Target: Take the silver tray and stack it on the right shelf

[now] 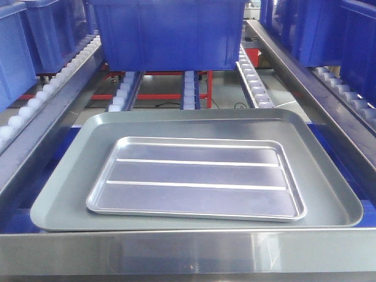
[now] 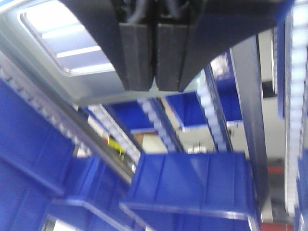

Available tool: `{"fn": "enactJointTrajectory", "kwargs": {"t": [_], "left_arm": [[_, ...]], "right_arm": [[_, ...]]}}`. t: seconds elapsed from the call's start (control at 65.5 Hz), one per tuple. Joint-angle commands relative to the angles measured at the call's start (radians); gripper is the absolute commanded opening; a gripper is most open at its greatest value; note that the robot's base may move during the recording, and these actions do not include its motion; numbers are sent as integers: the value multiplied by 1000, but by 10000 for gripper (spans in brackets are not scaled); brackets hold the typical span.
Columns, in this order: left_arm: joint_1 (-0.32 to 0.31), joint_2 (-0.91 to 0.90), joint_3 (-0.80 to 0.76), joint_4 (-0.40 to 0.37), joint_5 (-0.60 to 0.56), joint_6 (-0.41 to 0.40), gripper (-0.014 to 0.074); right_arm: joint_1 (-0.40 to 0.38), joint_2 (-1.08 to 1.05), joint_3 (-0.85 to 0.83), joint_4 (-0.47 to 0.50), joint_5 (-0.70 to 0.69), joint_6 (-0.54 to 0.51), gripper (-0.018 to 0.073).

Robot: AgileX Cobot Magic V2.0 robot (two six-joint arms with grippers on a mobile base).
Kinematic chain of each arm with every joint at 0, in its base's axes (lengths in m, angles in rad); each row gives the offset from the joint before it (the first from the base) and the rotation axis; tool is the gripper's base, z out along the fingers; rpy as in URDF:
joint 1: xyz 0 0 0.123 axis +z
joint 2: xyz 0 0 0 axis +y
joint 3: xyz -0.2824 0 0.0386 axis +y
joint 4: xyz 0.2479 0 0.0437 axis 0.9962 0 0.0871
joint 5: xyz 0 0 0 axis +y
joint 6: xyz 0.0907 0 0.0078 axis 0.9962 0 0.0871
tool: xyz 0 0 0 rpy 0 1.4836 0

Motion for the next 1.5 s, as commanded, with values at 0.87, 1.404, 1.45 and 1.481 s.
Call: {"fn": "enactJointTrajectory", "kwargs": {"t": [0.87,1.404,1.45,1.481], "left_arm": [[-3,-26,-27,24,-84,-4,-95],[-3,-26,-27,24,-84,-4,-96],[-3,-26,-27,24,-84,-4,-95],[-3,-26,-27,24,-84,-4,-95]], "right_arm": [[-354,-330,217,551,-108,-578,50],[-716,-441,410,754,-410,-723,50],[-716,-441,410,754,-410,-723,50],[-716,-441,410,754,-410,-723,50]]}}
